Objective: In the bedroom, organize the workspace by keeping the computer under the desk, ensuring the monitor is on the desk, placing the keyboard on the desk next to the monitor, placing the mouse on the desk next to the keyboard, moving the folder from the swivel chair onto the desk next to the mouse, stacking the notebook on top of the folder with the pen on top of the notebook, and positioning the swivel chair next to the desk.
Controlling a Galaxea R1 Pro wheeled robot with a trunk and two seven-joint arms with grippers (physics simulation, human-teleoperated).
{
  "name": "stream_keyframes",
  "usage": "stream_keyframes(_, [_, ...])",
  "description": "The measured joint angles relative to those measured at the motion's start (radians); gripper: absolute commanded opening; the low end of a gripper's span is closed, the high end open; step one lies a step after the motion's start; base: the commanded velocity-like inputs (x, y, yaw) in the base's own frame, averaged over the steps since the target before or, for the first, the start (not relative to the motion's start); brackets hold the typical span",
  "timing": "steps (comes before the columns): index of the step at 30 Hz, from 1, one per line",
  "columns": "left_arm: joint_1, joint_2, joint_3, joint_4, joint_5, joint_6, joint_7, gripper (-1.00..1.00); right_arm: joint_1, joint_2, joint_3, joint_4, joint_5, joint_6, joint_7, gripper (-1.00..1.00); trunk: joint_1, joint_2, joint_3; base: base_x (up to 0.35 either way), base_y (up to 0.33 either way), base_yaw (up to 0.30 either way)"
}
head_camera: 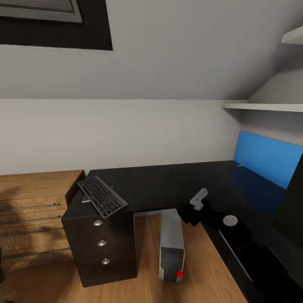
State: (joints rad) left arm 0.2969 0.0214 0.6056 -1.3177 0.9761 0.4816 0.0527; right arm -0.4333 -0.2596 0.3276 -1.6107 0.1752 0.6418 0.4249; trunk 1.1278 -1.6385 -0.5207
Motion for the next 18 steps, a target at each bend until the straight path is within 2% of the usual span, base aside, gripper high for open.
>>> stream_keyframes(1, [0.0,0.0,0.0,0.0,0.0,0.0,0.0,1.0,0.0,-0.008,0.007,0.0,0.014,-0.007,0.009,-1.0,0.0,0.0,0.0,0.342,0.0,0.0])
stream_keyframes(3, [-0.001,0.0,0.0,0.0,0.0,0.0,0.0,1.0,-0.001,-0.03,0.036,0.0,0.064,-0.022,0.084,-1.0,0.0,0.0,0.0,0.342,0.0,0.0])
stream_keyframes(4, [-0.001,0.0,0.0,0.001,0.0,0.0,0.0,1.0,-0.001,-0.033,0.04,0.0,0.076,-0.025,0.11,-1.0,0.0,0.0,0.0,0.323,0.0,0.0])
stream_keyframes(6, [-0.001,0.0,0.0,0.0,0.0,0.0,0.0,1.0,-0.002,-0.041,0.047,0.001,0.121,-0.034,0.203,-1.0,0.0,0.0,0.0,0.217,0.0,0.0])
stream_keyframes(8, [-0.001,0.0,0.0,0.0,0.0,0.0,0.0,1.0,-0.002,-0.044,0.048,0.001,0.154,-0.038,0.255,-1.0,0.0,0.0,0.0,0.111,0.0,0.0])
stream_keyframes(12, [-0.003,0.0,0.0,0.004,0.0,0.001,0.0,1.0,-0.008,-0.049,0.049,0.002,0.22,-0.041,0.307,-1.0,0.001,0.0,0.0,0.039,0.0,0.0])
stream_keyframes(14, [-0.011,0.001,0.0,0.016,0.0,0.001,0.0,1.0,-0.026,-0.05,0.046,0.003,0.257,-0.04,0.321,-1.0,0.001,0.0,0.0,0.014,0.0,0.0])
stream_keyframes(16, [-0.024,0.003,0.0,0.035,0.0,0.002,-0.001,1.0,-0.064,-0.048,0.049,0.003,0.295,-0.038,0.367,-1.0,0.001,0.0,0.0,0.007,0.0,0.0])
stream_keyframes(18, [-0.037,0.004,0.001,0.051,0.0,0.005,-0.001,1.0,-0.124,-0.039,0.056,0.005,0.372,-0.039,0.506,-1.0,0.001,0.0,0.0,0.003,0.0,0.0])
